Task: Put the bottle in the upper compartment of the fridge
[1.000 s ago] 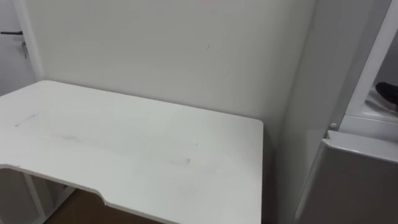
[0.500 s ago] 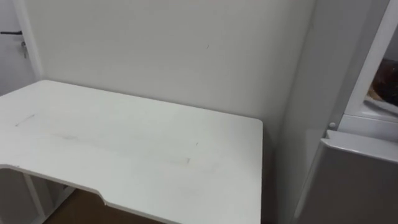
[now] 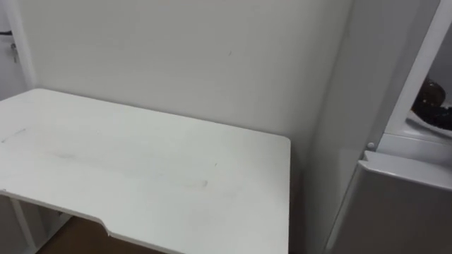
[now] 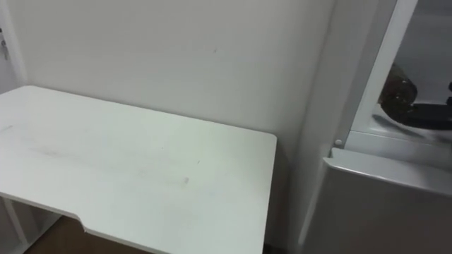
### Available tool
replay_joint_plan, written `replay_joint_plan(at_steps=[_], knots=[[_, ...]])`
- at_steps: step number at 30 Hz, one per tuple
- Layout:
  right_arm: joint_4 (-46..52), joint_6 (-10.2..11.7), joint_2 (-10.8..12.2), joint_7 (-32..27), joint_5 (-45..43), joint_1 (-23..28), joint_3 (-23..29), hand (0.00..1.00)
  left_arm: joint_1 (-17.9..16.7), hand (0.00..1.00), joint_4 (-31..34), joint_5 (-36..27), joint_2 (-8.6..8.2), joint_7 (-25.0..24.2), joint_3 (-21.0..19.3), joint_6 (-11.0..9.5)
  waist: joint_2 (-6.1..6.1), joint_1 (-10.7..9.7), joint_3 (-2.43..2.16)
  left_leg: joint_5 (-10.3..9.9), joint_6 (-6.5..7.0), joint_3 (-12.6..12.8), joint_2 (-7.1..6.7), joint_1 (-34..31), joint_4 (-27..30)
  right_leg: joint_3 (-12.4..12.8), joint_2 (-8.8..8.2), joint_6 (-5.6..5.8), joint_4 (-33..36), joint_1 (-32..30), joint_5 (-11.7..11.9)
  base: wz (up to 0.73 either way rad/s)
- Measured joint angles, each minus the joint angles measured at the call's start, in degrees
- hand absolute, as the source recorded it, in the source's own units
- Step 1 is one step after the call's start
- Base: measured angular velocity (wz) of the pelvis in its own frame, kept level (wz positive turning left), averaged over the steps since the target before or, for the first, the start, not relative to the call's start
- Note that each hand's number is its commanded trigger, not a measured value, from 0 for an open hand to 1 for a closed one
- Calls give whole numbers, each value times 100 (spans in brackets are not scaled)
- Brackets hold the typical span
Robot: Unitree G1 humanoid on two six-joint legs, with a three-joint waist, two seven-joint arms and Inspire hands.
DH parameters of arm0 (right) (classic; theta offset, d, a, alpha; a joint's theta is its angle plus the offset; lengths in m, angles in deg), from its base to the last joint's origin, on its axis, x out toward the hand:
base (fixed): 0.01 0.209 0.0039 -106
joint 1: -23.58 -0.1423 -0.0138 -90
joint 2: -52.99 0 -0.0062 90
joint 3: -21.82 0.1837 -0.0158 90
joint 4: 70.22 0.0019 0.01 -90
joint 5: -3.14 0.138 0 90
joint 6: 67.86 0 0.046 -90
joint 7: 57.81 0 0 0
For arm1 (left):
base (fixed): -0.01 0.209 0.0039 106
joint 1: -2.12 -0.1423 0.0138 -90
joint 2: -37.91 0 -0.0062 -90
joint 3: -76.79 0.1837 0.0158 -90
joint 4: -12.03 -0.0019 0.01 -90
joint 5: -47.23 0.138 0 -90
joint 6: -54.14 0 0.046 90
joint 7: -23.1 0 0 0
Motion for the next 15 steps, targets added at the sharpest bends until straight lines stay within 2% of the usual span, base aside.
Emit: replay_joint_plan(at_steps=[6, 10, 13, 15], knots=[[870, -102, 19, 1, -51, 542, 161, 0, -2, 0, 195, 17, -23, 4, -2, -4, 11, 15, -2, -4, -4, 116, 1, 270, -228, 40, -12, 20, -13, 148, -29, -9], [1745, -148, 20, -11, -252, 1015, 202, 0, 0, 0, 208, 16, -99, -1, -3, -91, 26, -63, 6, -6, -13, 240, 5, 493, -414, 170, 3, 38, -34, 239, -71, -13], [2051, -181, 21, -42, -255, 1112, 198, 0, 7, 0, 312, 18, -115, -18, -2, -109, 1, -152, -8, -6, -15, 279, 5, 542, -484, 207, 13, 41, -82, 252, -71, -10], [2235, -236, 26, -143, -309, 1154, 197, 0, 22, 0, 322, 21, -116, -32, 3, -179, 10, -194, 5, -7, -15, 311, 3, 597, -506, 211, 6, 46, -82, 277, -72, -5]])
